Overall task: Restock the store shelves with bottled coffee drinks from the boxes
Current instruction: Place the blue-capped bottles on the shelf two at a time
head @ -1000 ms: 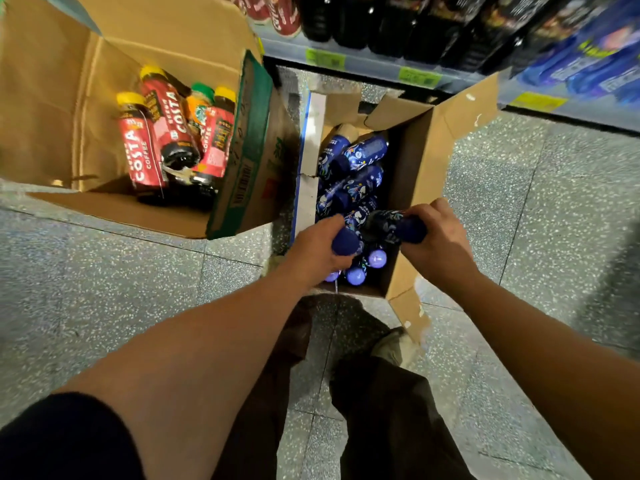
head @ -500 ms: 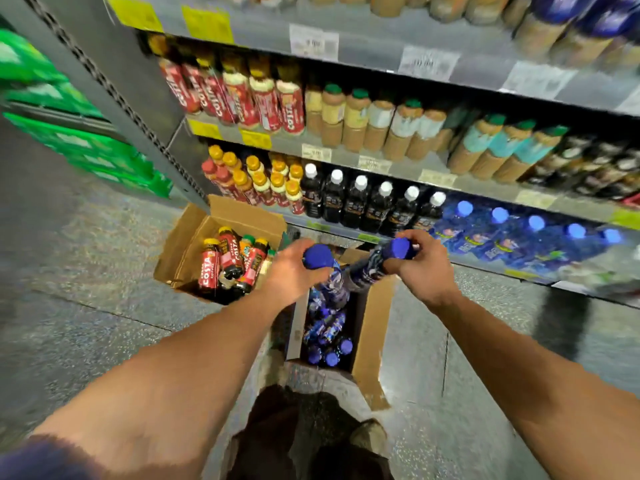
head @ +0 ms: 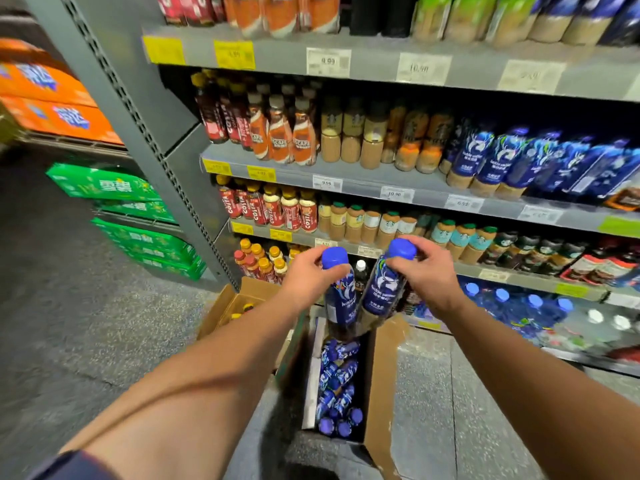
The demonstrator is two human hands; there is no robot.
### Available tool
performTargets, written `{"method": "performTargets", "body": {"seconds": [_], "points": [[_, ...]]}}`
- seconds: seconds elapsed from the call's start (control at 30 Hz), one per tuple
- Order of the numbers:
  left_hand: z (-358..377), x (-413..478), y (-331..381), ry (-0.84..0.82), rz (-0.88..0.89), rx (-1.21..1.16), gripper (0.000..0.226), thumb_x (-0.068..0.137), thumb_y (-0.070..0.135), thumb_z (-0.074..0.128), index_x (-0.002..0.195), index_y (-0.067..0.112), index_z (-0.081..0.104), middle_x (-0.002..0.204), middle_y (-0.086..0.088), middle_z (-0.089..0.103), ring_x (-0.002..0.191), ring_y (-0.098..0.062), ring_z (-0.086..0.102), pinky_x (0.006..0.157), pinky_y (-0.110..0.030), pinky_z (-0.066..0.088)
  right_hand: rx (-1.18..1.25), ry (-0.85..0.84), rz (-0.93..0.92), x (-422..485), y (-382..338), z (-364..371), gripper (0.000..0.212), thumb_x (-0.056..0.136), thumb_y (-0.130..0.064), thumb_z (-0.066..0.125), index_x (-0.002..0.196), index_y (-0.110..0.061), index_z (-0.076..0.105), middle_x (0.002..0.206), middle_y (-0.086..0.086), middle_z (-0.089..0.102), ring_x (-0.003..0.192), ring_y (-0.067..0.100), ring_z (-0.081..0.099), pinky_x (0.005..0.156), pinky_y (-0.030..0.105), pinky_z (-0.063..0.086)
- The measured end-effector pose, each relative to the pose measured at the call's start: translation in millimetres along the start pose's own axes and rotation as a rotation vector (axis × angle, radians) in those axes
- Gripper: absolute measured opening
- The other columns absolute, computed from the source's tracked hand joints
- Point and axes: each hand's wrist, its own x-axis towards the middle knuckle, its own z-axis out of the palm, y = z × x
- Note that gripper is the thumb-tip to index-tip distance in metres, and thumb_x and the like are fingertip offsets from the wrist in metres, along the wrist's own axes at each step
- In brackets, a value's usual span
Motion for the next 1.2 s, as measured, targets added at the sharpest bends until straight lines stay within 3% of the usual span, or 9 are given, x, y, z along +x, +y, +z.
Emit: {"method": "performTargets", "body": {"seconds": [0.1, 0.2, 0.33, 0.47, 0.57, 0.7, 0.87, 1.0, 1.2], "points": [[-3.3, -4.3, 22.4, -0.009, 0.024, -0.063, 0.036, 0.083, 0.021, 0.072, 0.117, 0.013, 0.061, 0.097, -0.003, 0.063, 0.080, -0.015, 0.059, 0.076, -0.030, 0.051, 0.069, 0.031, 0.019, -9.3, -26.3, 0.5, 0.046, 0.079, 0.001, 0.071, 0.122, -0.010, 0.060, 0.092, -0.001, 0.067, 0.071, 0.005, 0.062, 0.068, 0.016, 0.053], [-5.9, -8.4, 45.5, -0.034, 0.083, -0.093, 0.030, 0.084, 0.018, 0.071, 0.112, 0.013, 0.062, 0.096, -0.003, 0.065, 0.083, -0.016, 0.061, 0.075, -0.027, 0.051, 0.044, 0.077, -0.023, -18.2, -50.0, -2.5, 0.049, 0.078, -0.002, 0.072, 0.124, -0.013, 0.059, 0.089, -0.009, 0.065, 0.070, -0.001, 0.061, 0.062, 0.011, 0.049], [-11.5, -6.3, 74.0, -0.062, 0.157, -0.120, 0.018, 0.084, 0.016, 0.071, 0.099, 0.018, 0.061, 0.085, 0.004, 0.065, 0.075, -0.011, 0.061, 0.070, -0.020, 0.050, -0.002, 0.162, -0.042, -24.9, -76.5, -10.6, 0.056, 0.077, -0.005, 0.075, 0.130, -0.011, 0.057, 0.105, 0.004, 0.067, 0.078, 0.009, 0.061, 0.074, 0.023, 0.046], [-13.0, -1.8, 99.9, -0.076, 0.207, -0.104, 0.028, 0.081, 0.018, 0.074, 0.107, 0.015, 0.064, 0.094, -0.003, 0.067, 0.087, -0.021, 0.063, 0.084, -0.035, 0.053, -0.019, 0.211, -0.071, -30.3, -96.8, -20.8, 0.058, 0.079, -0.008, 0.074, 0.133, -0.009, 0.053, 0.115, 0.007, 0.061, 0.090, 0.015, 0.059, 0.078, 0.025, 0.044], [-8.6, 1.1, 114.1, -0.090, 0.243, -0.075, 0.036, 0.079, 0.018, 0.076, 0.113, 0.011, 0.064, 0.094, 0.000, 0.065, 0.086, -0.017, 0.060, 0.086, -0.033, 0.052, -0.002, 0.248, -0.086, -33.5, -105.9, -27.8, 0.050, 0.079, -0.009, 0.074, 0.125, -0.011, 0.054, 0.110, 0.007, 0.062, 0.082, 0.013, 0.060, 0.070, 0.022, 0.046], [8.9, 2.3, 130.3, -0.089, 0.257, -0.023, 0.038, 0.077, 0.020, 0.078, 0.106, 0.018, 0.053, 0.080, 0.006, 0.059, 0.073, -0.012, 0.058, 0.064, -0.022, 0.047, 0.031, 0.298, -0.081, -39.2, -109.3, -47.9, 0.037, 0.078, -0.008, 0.075, 0.105, -0.014, 0.050, 0.092, 0.000, 0.062, 0.075, 0.016, 0.060, 0.067, 0.027, 0.049], [52.7, 5.1, 155.1, -0.114, 0.268, 0.013, 0.032, 0.077, 0.022, 0.078, 0.097, 0.015, 0.054, 0.080, 0.004, 0.057, 0.073, -0.014, 0.057, 0.065, -0.025, 0.046, 0.036, 0.345, -0.087, -39.7, -109.6, -94.4, 0.030, 0.077, -0.005, 0.075, 0.090, -0.017, 0.051, 0.088, 0.003, 0.063, 0.072, 0.016, 0.058, 0.069, 0.029, 0.049], [97.8, 7.5, 189.7, -0.135, 0.300, -0.028, 0.031, 0.077, 0.022, 0.078, 0.098, 0.014, 0.056, 0.079, 0.003, 0.055, 0.075, -0.017, 0.056, 0.069, -0.029, 0.048, 0.050, 0.342, -0.113, -31.2, -118.2, -146.5, 0.031, 0.075, -0.003, 0.075, 0.095, -0.011, 0.052, 0.087, 0.006, 0.063, 0.068, 0.015, 0.058, 0.065, 0.024, 0.049], [164.5, 13.9, 257.2, -0.108, 0.411, -0.099, 0.027, 0.078, 0.010, 0.077, 0.098, 0.016, 0.060, 0.083, 0.001, 0.063, 0.074, -0.013, 0.058, 0.069, -0.020, 0.050, 0.016, 0.355, -0.180, -5.2, -144.0, -229.5, 0.031, 0.073, -0.002, 0.077, 0.087, -0.017, 0.054, 0.085, 0.004, 0.065, 0.072, 0.016, 0.060, 0.068, 0.026, 0.050]]}}
